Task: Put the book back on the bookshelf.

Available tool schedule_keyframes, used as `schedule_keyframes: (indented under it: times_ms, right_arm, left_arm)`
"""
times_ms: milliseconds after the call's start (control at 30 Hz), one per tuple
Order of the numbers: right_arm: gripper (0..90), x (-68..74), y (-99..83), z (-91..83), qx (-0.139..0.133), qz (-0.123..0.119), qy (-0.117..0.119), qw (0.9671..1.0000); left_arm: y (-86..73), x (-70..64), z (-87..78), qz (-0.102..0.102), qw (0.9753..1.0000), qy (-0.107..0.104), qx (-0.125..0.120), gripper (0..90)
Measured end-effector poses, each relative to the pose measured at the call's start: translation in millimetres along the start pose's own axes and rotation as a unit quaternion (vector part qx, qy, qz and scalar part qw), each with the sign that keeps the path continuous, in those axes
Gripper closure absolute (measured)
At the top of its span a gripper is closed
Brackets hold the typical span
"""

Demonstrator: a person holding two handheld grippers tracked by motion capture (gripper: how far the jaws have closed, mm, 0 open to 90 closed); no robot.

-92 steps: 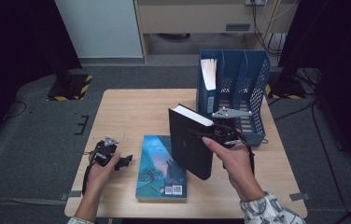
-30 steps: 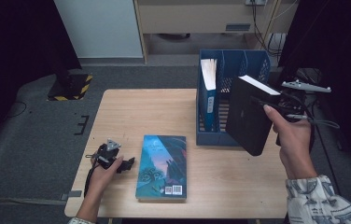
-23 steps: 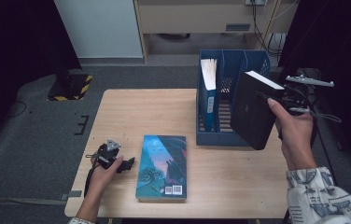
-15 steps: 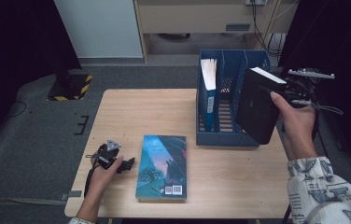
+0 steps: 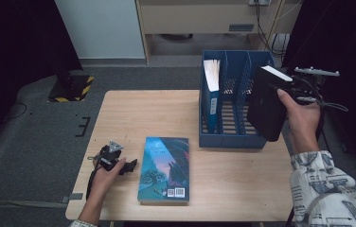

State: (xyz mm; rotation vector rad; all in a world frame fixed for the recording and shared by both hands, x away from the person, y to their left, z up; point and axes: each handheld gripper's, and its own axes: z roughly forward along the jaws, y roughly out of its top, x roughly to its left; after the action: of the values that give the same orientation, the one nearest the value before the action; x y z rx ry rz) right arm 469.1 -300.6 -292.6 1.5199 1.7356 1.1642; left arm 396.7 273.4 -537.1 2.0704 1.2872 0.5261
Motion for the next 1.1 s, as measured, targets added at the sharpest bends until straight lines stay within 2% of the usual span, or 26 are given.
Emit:
schedule_keyframes:
  times_ms: [300,433,700,1100]
  right_arm:
    - [53.0,-4.8,-0.2,23.1,-0.011,0.011,-0.022,0.9996]
    - [53.0,-4.6,0.8,32.3,-0.012,0.019,-0.022,0.9995]
    - [53.0,-4.1,-4.9,47.7,-0.010,0.020,-0.035,0.9991]
    - [52.9,-7.0,-10.8,65.7,-0.006,0.026,-0.036,0.9990]
  left_arm:
    - [0.0,0.0,0.0,0.000,1.0000,0.000,0.000,0.0]
    - [0.0,0.0,0.0,0.000,1.0000,0.000,0.000,0.0]
    - [0.0,0.1,0.0,0.000,1.0000,0.000,0.000,0.0]
    - [0.1,0.0,0.1,0.000,1.0000,0.000,0.000,0.0]
